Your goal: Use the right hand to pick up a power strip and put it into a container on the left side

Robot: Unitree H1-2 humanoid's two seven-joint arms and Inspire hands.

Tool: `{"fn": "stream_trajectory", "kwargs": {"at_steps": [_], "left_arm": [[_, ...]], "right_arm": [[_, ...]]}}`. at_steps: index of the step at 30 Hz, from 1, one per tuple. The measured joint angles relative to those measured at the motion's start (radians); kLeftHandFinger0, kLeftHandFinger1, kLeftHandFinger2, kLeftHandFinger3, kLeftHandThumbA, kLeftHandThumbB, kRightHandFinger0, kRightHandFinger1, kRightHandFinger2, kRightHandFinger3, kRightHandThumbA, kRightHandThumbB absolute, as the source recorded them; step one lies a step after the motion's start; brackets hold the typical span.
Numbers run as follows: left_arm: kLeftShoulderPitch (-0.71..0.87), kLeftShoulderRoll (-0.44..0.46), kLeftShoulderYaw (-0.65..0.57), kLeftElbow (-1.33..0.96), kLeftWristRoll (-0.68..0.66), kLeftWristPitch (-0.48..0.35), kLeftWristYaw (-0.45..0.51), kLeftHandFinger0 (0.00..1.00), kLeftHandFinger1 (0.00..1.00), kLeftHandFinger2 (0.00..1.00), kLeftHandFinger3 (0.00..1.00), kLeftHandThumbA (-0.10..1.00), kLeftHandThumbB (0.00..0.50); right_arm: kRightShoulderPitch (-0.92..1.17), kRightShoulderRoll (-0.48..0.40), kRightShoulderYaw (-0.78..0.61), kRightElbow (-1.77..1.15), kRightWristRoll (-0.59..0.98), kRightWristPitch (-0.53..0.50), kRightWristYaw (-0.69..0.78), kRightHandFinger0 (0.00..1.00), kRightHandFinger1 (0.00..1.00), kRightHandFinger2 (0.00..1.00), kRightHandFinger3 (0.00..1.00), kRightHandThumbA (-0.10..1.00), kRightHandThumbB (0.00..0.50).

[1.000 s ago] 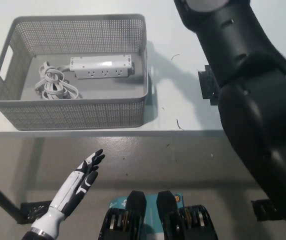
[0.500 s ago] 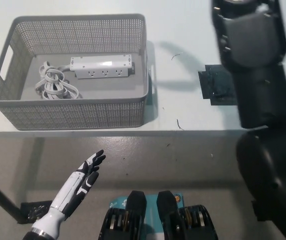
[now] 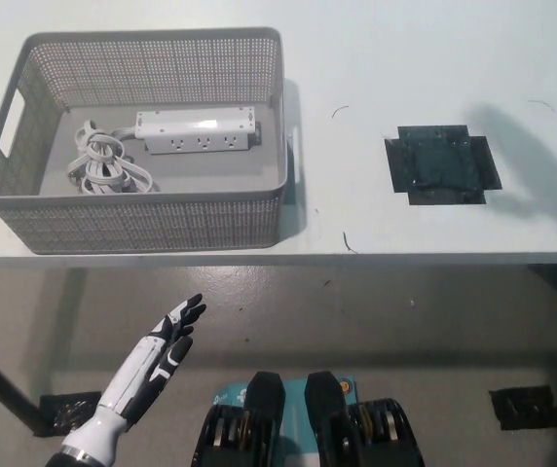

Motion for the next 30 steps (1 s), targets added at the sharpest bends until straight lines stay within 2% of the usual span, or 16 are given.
{"fn": "stream_trajectory", "kwargs": {"at_steps": [4,8,9,11,13,20,22,23,26,27,29,30], "left_arm": [[0.001,0.0,0.0,0.0,0.0,-0.001,0.0,1.0,1.0,1.0,1.0,1.0,0.152],[0.005,0.0,0.0,0.0,0.0,-0.002,0.0,1.0,1.0,1.0,1.0,1.0,0.141],[0.006,0.0,0.0,0.0,0.0,-0.002,0.0,1.0,1.0,1.0,1.0,1.0,0.143],[0.006,0.0,0.0,0.0,0.0,-0.002,0.0,1.0,1.0,1.0,1.0,1.0,0.155],[0.007,0.0,0.0,0.0,0.0,-0.003,0.0,1.0,1.0,1.0,1.0,1.0,0.154],[0.019,-0.002,0.0,0.0,0.001,-0.004,0.0,1.0,1.0,1.0,1.0,1.0,0.152],[0.019,-0.002,0.001,0.001,0.001,-0.004,0.0,1.0,1.0,1.0,1.0,1.0,0.15],[0.019,-0.002,0.001,0.001,0.001,-0.004,0.0,1.0,1.0,1.0,1.0,1.0,0.15],[0.018,-0.003,0.001,0.001,0.001,-0.006,0.0,1.0,1.0,1.0,1.0,1.0,0.152],[0.018,-0.003,0.001,0.001,0.001,-0.006,0.0,1.0,1.0,1.0,1.0,1.0,0.155],[0.018,-0.004,0.001,0.001,0.001,-0.006,0.0,1.0,1.0,1.0,1.0,1.0,0.154],[0.018,-0.004,0.001,0.002,0.001,-0.006,0.0,1.0,1.0,1.0,1.0,1.0,0.153]], "right_arm": [[0.105,-0.046,0.016,-0.107,0.057,0.012,0.012,1.0,1.0,1.0,1.0,1.0,0.355],[0.206,-0.066,0.025,-0.169,0.103,0.025,0.02,1.0,1.0,1.0,1.0,1.0,0.401],[0.237,-0.068,0.026,-0.183,0.118,0.033,0.022,1.0,1.0,1.0,1.0,1.0,0.396],[0.286,-0.067,0.028,-0.2,0.145,0.045,0.024,1.0,1.0,1.0,1.0,1.0,0.354],[0.331,-0.069,0.038,-0.21,0.161,0.048,0.024,1.0,1.0,1.0,1.0,1.0,0.345],[0.453,-0.067,0.086,-0.189,0.173,0.026,0.017,1.0,1.0,1.0,1.0,1.0,0.349],[0.491,-0.062,0.09,-0.164,0.176,0.005,0.01,1.0,1.0,1.0,1.0,1.0,0.369],[0.508,-0.058,0.091,-0.152,0.177,-0.004,0.006,1.0,1.0,1.0,1.0,1.0,0.35],[0.571,-0.036,0.09,-0.107,0.189,-0.037,-0.01,1.0,1.0,1.0,1.0,1.0,0.361],[0.591,-0.03,0.09,-0.093,0.194,-0.046,-0.014,1.0,1.0,1.0,1.0,1.0,0.338],[0.638,-0.013,0.088,-0.063,0.202,-0.072,-0.028,1.0,1.0,1.0,1.0,1.0,0.342],[0.661,-0.005,0.087,-0.049,0.204,-0.083,-0.034,1.0,1.0,1.0,1.0,1.0,0.326]]}}
